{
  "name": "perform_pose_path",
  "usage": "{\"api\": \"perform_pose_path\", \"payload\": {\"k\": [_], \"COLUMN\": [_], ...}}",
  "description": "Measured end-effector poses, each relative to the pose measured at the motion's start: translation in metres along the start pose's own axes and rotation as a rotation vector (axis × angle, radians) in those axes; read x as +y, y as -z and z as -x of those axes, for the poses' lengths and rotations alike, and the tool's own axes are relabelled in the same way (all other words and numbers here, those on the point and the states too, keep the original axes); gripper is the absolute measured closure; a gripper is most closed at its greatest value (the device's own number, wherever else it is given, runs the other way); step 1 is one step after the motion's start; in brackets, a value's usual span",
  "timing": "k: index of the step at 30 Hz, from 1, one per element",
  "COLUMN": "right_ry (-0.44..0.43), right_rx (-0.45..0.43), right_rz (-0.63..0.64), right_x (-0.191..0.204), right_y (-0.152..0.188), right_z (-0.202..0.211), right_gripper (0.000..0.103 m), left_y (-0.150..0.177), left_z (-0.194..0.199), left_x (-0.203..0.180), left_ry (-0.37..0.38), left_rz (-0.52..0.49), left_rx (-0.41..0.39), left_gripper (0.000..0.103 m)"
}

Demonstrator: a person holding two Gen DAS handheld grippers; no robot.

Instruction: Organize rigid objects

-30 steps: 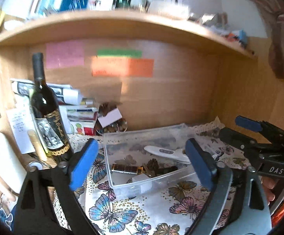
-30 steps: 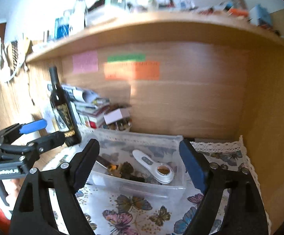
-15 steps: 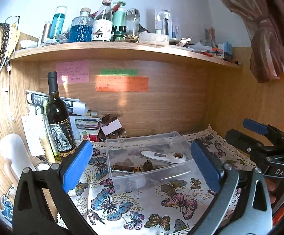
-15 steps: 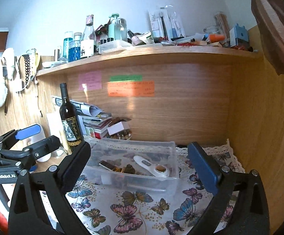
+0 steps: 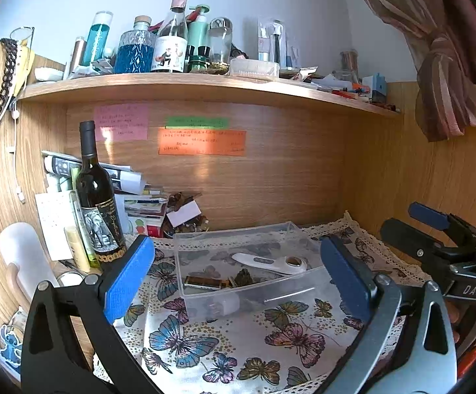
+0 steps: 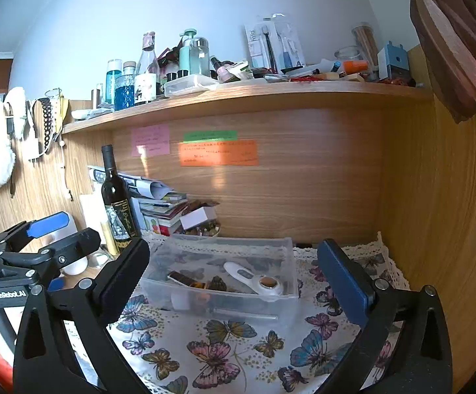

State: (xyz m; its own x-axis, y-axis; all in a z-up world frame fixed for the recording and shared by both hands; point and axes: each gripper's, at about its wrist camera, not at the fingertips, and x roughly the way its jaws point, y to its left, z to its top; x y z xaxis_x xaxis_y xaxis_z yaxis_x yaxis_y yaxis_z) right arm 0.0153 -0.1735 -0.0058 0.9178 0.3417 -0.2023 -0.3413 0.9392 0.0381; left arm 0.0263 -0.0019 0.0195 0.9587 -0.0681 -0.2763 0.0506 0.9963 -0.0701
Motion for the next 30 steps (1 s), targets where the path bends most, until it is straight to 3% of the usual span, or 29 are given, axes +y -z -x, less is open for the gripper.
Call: {"api": "perform_pose_path", "payload": {"k": [30], "right_ry": [0.005], "right_rx": [0.019], "right_rz": [-0.022], "right_x": [0.002], "right_y": [0.0037], "right_z": [-0.0048], "right_gripper": [0.0], "left_y": [0.0005], "left_z": [-0.0037], "left_x": [-0.0044], "left_ry": [0.012], "left_rz": [-0.003], "left_rx": [-0.004], "left_gripper": [0.0]}}
